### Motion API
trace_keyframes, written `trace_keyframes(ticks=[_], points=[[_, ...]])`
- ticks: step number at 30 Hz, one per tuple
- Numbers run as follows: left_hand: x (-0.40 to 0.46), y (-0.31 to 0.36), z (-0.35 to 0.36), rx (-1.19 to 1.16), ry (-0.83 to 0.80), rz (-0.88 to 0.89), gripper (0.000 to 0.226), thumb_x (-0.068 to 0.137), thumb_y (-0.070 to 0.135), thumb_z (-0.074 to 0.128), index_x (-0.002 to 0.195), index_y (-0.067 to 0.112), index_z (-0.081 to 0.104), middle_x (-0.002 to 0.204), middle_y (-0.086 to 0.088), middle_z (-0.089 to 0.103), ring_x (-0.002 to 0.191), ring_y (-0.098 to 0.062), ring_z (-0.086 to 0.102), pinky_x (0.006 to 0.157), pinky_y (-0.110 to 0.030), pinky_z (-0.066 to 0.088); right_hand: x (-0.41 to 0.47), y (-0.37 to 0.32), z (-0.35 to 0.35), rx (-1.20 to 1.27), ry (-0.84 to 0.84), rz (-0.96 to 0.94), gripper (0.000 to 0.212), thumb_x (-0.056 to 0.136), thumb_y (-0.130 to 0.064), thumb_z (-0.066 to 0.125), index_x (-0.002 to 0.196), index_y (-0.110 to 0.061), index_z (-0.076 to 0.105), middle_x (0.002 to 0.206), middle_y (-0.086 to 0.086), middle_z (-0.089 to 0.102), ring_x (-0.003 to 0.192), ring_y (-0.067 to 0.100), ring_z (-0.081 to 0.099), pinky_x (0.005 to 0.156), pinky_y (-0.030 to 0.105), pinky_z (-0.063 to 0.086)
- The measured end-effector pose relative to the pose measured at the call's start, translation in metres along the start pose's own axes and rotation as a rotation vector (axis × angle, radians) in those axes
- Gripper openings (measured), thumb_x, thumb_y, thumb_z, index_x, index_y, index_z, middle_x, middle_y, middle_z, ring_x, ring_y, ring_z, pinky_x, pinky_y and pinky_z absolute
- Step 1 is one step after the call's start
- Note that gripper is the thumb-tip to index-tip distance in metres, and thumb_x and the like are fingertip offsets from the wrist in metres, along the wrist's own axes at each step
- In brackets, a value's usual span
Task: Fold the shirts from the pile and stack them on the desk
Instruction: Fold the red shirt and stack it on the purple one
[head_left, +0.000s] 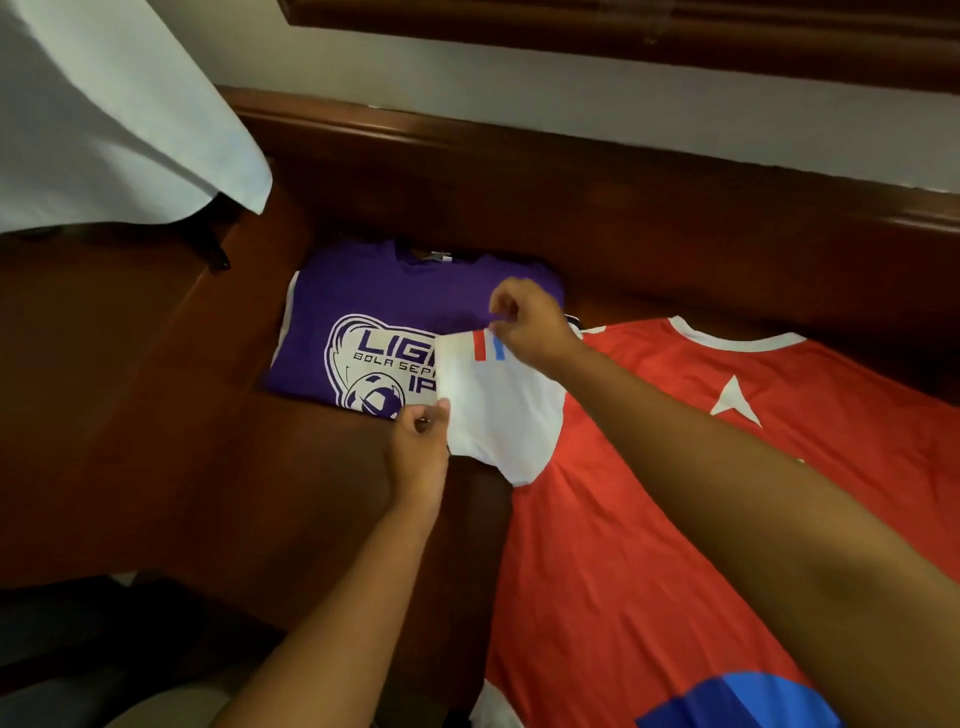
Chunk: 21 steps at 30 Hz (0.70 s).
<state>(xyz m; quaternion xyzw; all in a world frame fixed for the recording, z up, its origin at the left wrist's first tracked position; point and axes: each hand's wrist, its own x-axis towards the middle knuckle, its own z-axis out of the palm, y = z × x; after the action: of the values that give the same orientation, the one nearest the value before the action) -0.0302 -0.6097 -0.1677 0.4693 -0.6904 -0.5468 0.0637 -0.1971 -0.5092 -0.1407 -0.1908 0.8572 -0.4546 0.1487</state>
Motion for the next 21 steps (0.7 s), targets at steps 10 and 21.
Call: trace_keyframes(ticks=[10, 21], points=[[0.048, 0.029, 0.014, 0.655, -0.074, 0.586, 0.046, 0.095, 0.025, 0.055, 0.138, 0.014, 0.045, 0.142, -0.009, 0.045, 0.132, -0.026, 0.039, 0.103, -0.041, 0.039, -0.103, 0.160, -0.094, -0.449, 0.277, 0.394, 0.053, 0.084, -0.028, 0.040, 0.130, -0.001, 0.050, 0.137, 0.023, 0.045, 0.127, 0.041, 0.040, 0.104, 0.047, 0.033], [0.092, 0.048, 0.012, 1.092, -0.062, 0.498, 0.049, 0.100, 0.045, 0.040, 0.108, 0.003, 0.063, 0.106, -0.019, 0.065, 0.101, -0.037, 0.059, 0.076, -0.042, 0.047, -0.099, 0.189, -0.123, -0.519, 0.045, 0.600, 0.062, 0.100, -0.046, 0.033, 0.154, -0.024, 0.011, 0.162, 0.003, -0.003, 0.148, 0.026, -0.007, 0.117, 0.052, -0.002]])
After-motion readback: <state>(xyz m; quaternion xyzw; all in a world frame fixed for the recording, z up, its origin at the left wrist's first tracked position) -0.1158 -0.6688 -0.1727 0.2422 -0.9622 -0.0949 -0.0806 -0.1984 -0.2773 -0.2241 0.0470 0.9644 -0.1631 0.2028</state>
